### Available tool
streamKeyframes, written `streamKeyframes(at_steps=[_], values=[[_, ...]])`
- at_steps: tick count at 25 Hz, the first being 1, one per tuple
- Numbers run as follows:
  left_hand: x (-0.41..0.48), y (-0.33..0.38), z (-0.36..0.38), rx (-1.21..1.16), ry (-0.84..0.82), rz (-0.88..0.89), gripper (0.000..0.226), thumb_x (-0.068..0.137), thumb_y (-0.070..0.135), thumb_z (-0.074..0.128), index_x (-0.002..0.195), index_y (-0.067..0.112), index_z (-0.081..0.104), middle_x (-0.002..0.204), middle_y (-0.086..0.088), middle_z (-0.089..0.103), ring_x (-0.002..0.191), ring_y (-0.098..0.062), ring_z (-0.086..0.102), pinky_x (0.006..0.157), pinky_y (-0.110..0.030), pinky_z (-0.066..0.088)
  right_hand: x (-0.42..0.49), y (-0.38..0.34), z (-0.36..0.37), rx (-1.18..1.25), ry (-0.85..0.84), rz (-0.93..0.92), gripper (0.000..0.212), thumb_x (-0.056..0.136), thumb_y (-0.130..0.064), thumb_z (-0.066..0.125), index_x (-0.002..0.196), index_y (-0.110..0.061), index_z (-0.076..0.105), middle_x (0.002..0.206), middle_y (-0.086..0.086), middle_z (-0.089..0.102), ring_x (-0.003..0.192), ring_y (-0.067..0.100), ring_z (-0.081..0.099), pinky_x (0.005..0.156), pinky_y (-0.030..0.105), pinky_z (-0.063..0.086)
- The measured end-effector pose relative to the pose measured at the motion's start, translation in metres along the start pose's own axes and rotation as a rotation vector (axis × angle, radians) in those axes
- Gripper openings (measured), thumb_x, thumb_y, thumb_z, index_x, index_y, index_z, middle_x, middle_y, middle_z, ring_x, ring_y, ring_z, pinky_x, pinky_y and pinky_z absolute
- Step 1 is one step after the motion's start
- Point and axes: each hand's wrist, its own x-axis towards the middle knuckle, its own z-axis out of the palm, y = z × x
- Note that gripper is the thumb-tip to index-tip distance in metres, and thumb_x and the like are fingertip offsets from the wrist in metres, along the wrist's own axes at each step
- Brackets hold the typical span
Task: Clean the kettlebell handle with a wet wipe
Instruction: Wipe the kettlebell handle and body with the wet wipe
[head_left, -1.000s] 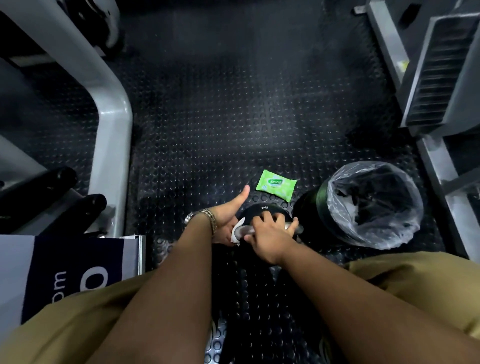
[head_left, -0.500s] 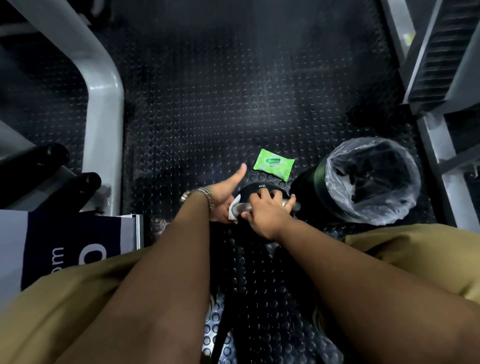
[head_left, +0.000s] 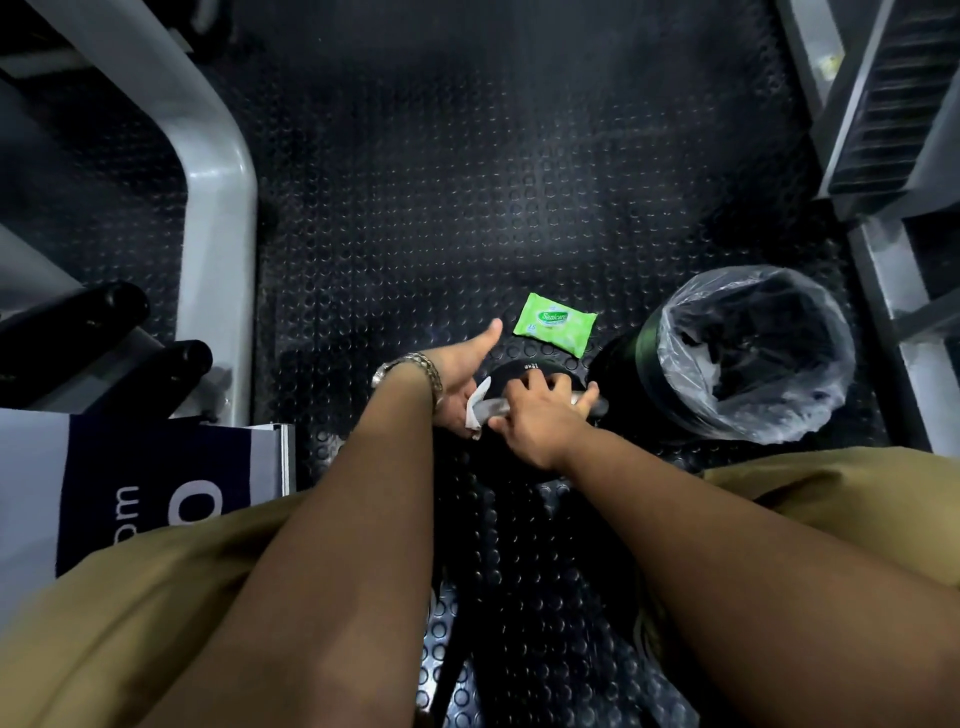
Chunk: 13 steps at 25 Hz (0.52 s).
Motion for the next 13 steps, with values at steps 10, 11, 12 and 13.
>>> streamKeyframes(at_steps=[10, 11, 12, 13], values=[[0.014, -0.023, -0.018, 0.027, -0.042, 0.004, 0.11, 0.054, 0.105, 0.051, 0.103, 0.008, 0.069, 0.093, -0.01, 0.07, 0.083, -0.022, 0.061, 0.092, -0.032, 0.053, 0.0, -0.001, 0.0, -0.005, -0.015, 0.011, 0.047, 0.102, -0.055, 0.043, 0.135, -0.022, 0.045, 0.152, 0.006, 0.03, 0.142, 0.039, 0.021, 0.112, 0.079, 0.0], [0.011, -0.018, -0.02, 0.055, -0.053, -0.009, 0.113, 0.052, 0.105, 0.052, 0.106, 0.008, 0.069, 0.098, -0.011, 0.071, 0.087, -0.023, 0.062, 0.093, -0.033, 0.053, 0.0, -0.001, -0.001, -0.006, -0.015, 0.012, 0.047, 0.103, -0.055, 0.042, 0.135, -0.022, 0.045, 0.151, 0.006, 0.031, 0.142, 0.039, 0.022, 0.112, 0.079, 0.001], [0.012, -0.017, -0.017, 0.078, -0.039, 0.001, 0.109, 0.054, 0.105, 0.05, 0.102, 0.009, 0.072, 0.095, -0.01, 0.072, 0.083, -0.021, 0.063, 0.087, -0.032, 0.054, -0.001, -0.001, -0.001, -0.005, -0.012, 0.011, 0.047, 0.103, -0.055, 0.042, 0.135, -0.021, 0.045, 0.15, 0.006, 0.032, 0.141, 0.039, 0.022, 0.112, 0.079, 0.002], [0.012, -0.018, -0.01, 0.078, -0.045, 0.027, 0.1, 0.06, 0.103, 0.048, 0.092, 0.013, 0.075, 0.087, -0.008, 0.071, 0.073, -0.019, 0.062, 0.077, -0.03, 0.054, -0.001, -0.001, -0.002, 0.0, -0.012, 0.01, 0.046, 0.103, -0.055, 0.042, 0.135, -0.021, 0.045, 0.15, 0.006, 0.032, 0.141, 0.039, 0.022, 0.112, 0.079, 0.001]])
